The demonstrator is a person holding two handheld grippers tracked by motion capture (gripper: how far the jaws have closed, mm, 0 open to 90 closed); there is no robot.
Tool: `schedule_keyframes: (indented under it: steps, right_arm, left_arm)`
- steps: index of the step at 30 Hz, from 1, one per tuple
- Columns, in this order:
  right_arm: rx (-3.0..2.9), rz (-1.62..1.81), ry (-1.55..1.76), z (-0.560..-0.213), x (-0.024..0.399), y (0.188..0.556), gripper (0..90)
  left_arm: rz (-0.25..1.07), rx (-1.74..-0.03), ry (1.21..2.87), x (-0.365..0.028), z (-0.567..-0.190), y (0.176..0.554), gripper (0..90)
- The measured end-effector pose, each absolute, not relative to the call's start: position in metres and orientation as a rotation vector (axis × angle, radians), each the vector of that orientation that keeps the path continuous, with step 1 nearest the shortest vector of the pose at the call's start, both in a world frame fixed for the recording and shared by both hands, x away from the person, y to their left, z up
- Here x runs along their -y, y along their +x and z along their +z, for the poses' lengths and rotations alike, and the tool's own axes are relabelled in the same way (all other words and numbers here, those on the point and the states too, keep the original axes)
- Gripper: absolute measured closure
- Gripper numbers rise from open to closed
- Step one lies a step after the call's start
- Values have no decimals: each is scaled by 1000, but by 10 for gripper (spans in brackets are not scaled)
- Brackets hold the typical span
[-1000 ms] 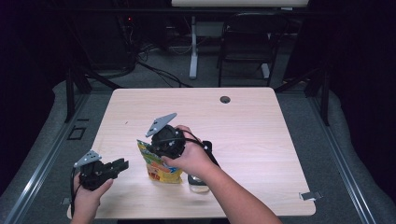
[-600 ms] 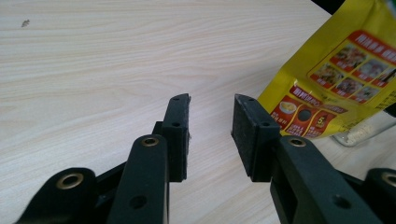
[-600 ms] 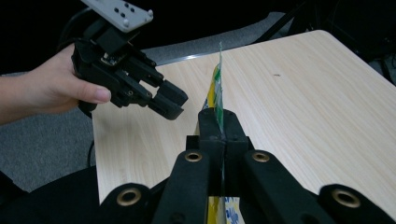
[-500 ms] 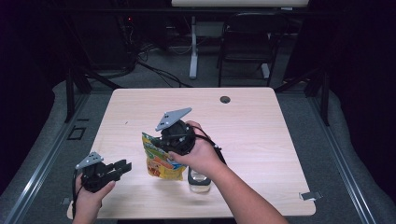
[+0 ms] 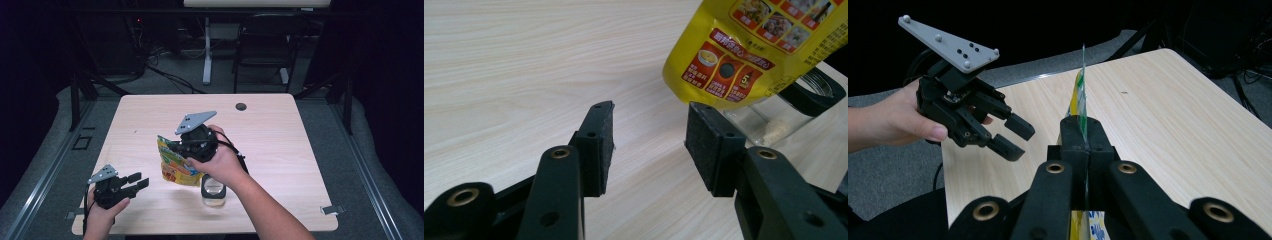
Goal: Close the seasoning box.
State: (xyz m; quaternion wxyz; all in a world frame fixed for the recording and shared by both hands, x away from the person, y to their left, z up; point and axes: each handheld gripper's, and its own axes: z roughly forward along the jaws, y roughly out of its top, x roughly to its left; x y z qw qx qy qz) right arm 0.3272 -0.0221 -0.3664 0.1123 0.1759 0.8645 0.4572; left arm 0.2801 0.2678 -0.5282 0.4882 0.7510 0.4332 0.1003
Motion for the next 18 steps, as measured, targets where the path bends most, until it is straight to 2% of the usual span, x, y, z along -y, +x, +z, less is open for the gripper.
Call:
schedule_keyframes:
  steps: [18]
  right_arm:
    - [-2523,1366,495,-361,26,320,900]
  left_arm:
    - [190,-941,1890,-249,-536,279,462]
